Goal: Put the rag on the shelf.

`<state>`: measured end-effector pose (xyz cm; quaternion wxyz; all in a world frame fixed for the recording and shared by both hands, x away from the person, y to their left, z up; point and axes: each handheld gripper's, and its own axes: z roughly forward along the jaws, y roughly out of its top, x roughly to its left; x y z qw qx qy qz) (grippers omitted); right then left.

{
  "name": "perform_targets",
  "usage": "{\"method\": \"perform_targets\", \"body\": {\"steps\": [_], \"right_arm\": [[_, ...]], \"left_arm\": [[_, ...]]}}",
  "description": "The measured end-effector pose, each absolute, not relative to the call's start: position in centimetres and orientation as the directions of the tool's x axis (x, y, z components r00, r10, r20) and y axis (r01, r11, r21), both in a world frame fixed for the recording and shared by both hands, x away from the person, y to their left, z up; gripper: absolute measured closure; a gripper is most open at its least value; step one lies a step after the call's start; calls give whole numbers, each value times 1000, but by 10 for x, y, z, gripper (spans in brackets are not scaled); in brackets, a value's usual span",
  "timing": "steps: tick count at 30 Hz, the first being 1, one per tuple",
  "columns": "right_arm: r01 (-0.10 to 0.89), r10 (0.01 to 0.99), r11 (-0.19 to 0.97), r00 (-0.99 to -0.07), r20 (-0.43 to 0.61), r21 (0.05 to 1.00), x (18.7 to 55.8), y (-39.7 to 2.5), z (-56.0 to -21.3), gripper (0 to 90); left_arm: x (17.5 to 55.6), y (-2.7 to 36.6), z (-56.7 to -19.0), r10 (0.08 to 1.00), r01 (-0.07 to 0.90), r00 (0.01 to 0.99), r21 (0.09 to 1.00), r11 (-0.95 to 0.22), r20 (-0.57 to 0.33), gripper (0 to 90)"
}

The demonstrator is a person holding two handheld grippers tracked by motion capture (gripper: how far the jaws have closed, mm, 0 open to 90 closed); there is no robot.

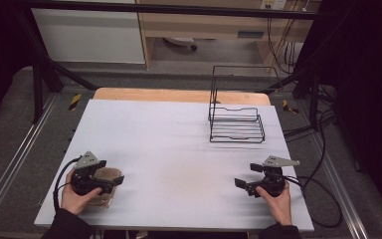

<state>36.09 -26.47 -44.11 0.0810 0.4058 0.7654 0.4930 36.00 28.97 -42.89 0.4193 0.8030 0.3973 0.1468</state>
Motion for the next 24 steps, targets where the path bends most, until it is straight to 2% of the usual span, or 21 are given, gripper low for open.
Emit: {"method": "perform_targets", "body": {"steps": [7,11,19,20,23,24], "right_arm": [[542,703,192,-657,271,818,361,-264,-442,8],[544,707,196,-655,267,816,361,-264,-442,8],[547,709,195,-652,268,814,361,-264,-442,9],[548,710,196,-652,268,813,361,-263,-442,10],[549,711,202,-652,264,811,361,-263,-443,10],[549,711,202,-652,264,811,361,-263,-443,10]], "left_arm": [[361,286,-429,768,521,635,781,-344,-86,58],[363,283,-427,769,522,635,773,-361,-70,105],[365,276,-427,782,537,623,744,-398,-31,236],[365,276,-428,783,540,621,741,-400,-30,293],[367,277,-429,787,554,616,731,-398,-39,377],[367,277,-429,787,556,616,729,-398,-40,377]]}}
